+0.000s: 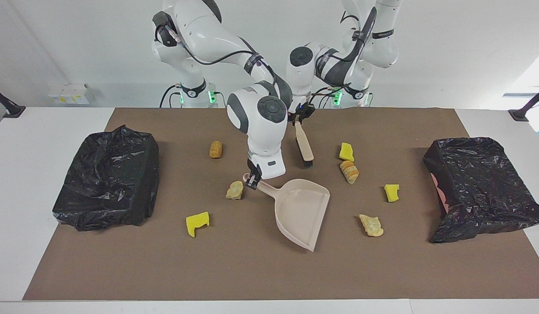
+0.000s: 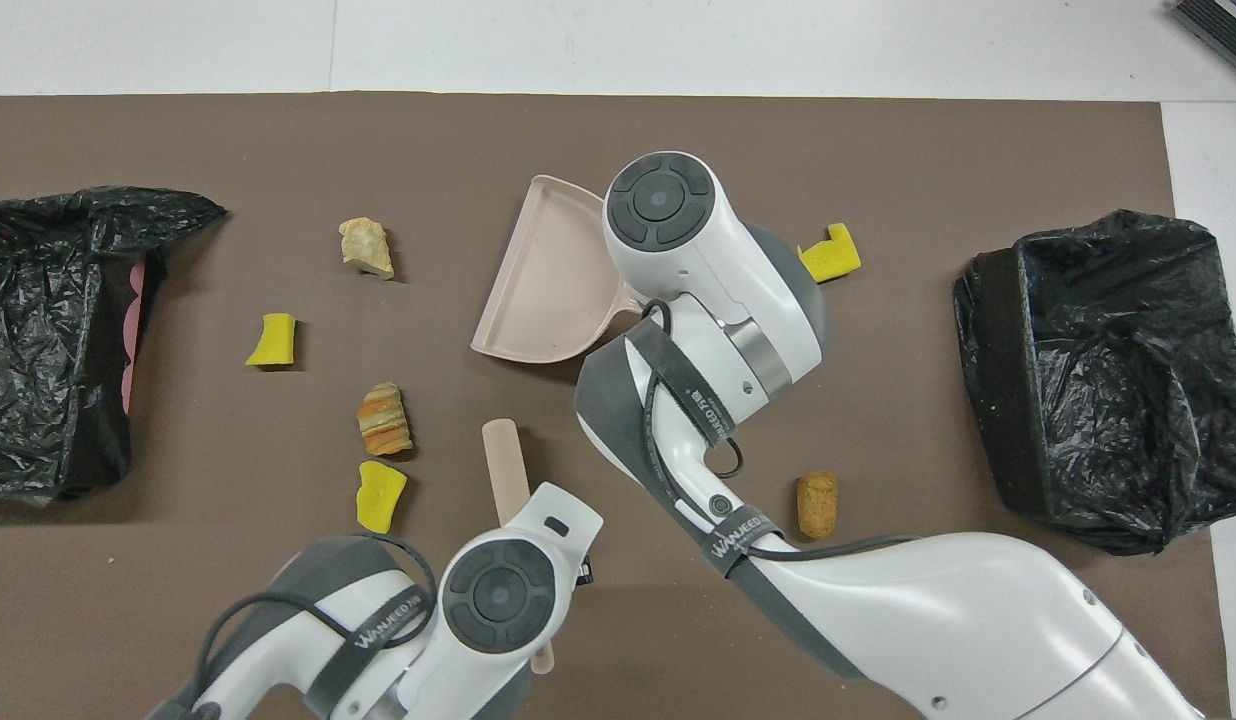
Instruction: Sweep and dump trash in bin
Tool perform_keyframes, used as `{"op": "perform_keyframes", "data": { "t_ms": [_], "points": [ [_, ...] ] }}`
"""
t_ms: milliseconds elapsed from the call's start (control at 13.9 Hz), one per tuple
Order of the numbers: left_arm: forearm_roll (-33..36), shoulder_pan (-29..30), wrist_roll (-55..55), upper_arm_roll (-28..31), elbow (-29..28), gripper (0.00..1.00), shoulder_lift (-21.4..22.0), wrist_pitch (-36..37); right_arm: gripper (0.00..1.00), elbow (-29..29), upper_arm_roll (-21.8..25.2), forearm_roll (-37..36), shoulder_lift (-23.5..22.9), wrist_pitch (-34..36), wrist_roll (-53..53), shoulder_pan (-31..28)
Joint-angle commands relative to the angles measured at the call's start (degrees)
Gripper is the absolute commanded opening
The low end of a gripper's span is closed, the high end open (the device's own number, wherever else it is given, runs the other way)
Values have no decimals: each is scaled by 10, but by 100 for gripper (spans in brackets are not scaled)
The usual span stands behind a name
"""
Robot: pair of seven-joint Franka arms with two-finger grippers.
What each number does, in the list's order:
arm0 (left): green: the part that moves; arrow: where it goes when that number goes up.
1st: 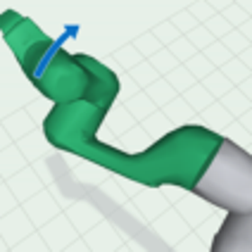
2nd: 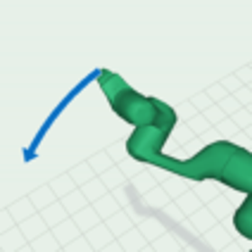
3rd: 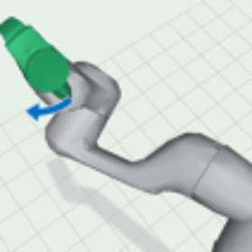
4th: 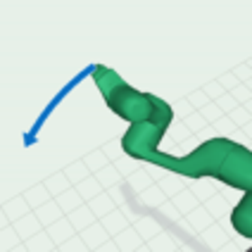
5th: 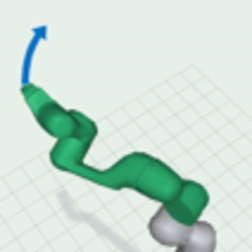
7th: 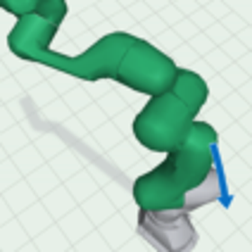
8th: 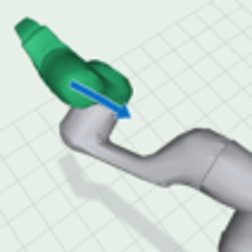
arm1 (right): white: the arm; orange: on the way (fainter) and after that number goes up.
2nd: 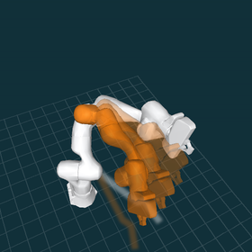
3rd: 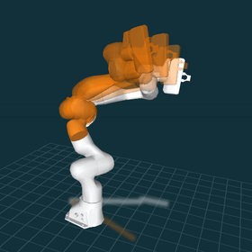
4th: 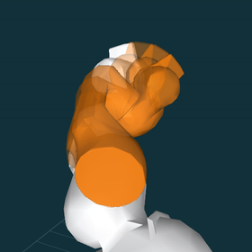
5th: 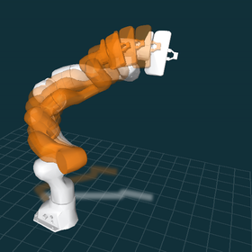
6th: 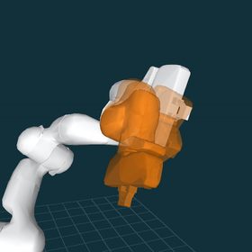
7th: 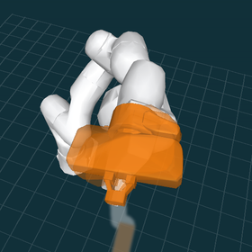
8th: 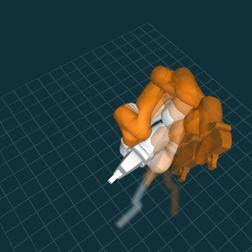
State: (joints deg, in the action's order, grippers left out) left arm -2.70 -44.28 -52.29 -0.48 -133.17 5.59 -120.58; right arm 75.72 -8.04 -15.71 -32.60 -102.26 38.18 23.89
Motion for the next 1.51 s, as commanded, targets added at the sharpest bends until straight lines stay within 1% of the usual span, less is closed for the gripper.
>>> {"op": "perform_keyframes", "data": {
  "t_ms": [0, 144, 359, 502, 646, 789, 1005, 1220, 1363, 1435],
  "points": [
    [36, 58, 7, -7, 26, 0, 1, 30, 0, 4, -8, -41, 15, 15, 92, 6],
    [58, 95, 7, -7, 39, 0, -5, 29, 0, 5, -8, -42, 18, 15, 148, 18],
    [86, 158, 33, -7, 56, 0, -26, 29, 0, 13, -16, -35, 23, 8, 154, 20],
    [112, 204, 41, -7, 56, 0, -29, 27, 0, 25, -19, -30, 25, 2, 154, 19],
    [132, 243, 77, -7, 55, 0, -31, 31, 0, 45, -22, -25, 35, 1, 159, 17],
    [148, 275, 118, -7, 53, 0, -32, 35, 0, 73, -23, 4, 48, -3, 153, 13],
    [175, 334, 201, -7, 56, 0, -34, 31, 0, 126, -23, 13, 71, -42, 155, 10],
    [177, 402, 312, -8, 39, 0, -30, 2, 0, 131, -23, 30, 73, -50, 151, 10],
    [175, 427, 406, -8, 27, 0, -27, -9, 0, 138, -23, 37, 73, -62, 142, 12],
    [171, 430, 437, -8, 18, 0, -23, -8, 0, 147, -23, 38, 74, -69, 140, 11]
  ]
}}
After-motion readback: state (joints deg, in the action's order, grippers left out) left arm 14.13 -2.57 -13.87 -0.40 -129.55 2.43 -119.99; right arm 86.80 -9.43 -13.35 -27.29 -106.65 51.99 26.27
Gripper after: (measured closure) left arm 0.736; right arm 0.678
